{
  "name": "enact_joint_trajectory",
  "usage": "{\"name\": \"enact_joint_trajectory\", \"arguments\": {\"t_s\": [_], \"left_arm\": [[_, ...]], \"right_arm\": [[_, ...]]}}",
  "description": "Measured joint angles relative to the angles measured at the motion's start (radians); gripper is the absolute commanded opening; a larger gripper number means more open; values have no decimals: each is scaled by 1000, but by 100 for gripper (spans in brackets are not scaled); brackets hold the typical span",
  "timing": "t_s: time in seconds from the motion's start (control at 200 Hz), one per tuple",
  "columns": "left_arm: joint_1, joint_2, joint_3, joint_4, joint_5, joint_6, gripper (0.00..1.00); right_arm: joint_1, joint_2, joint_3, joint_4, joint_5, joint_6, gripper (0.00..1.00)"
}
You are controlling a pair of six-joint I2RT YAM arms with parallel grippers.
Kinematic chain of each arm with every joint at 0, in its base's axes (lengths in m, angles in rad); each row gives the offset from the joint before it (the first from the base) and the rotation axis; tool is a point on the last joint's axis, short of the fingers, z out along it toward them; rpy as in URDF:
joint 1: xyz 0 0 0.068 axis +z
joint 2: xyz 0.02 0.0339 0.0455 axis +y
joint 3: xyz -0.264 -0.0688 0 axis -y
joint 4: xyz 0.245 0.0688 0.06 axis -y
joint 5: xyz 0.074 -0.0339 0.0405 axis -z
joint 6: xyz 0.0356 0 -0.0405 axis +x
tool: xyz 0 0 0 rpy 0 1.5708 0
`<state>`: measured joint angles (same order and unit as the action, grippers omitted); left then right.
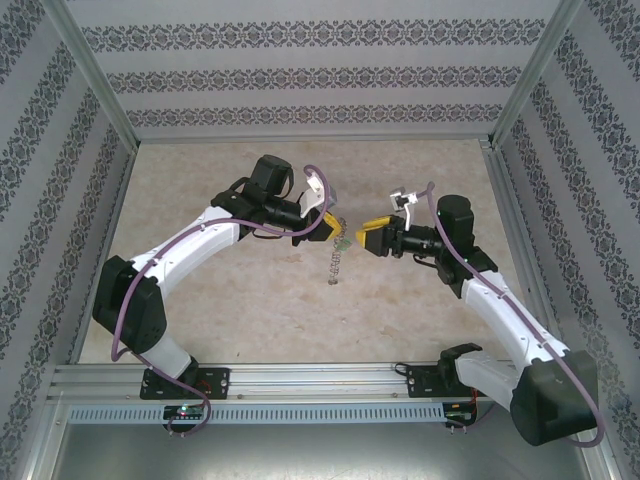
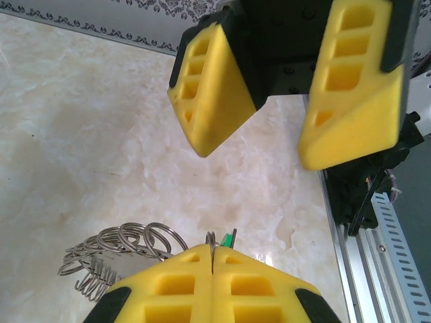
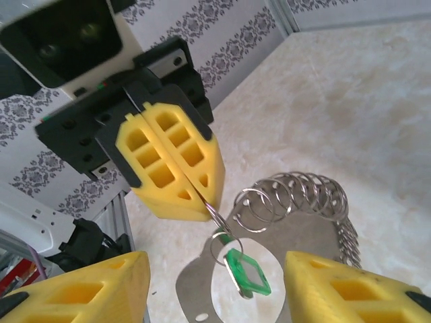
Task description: Put the keys on the keyring
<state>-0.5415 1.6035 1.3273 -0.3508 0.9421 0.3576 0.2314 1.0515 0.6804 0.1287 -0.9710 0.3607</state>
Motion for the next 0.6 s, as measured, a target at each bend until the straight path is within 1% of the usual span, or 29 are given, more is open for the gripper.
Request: {"name": "enact_joint_trajectory", "arguments": {"t_s": [0.18, 0.325, 0.425, 0.605], "left_arm": [[0, -6, 0, 0, 0, 0, 0], [0, -9, 0, 0, 4, 0, 0], [0, -10, 0, 0, 8, 0, 0], [0, -10, 0, 0, 14, 0, 0]], "right_arm": [[7, 15, -8, 80, -11, 34, 56], [40, 51, -30, 140, -15, 56, 52], [60, 80, -39, 169, -14, 65, 51], [73, 115, -41, 219, -14, 83, 47]]}}
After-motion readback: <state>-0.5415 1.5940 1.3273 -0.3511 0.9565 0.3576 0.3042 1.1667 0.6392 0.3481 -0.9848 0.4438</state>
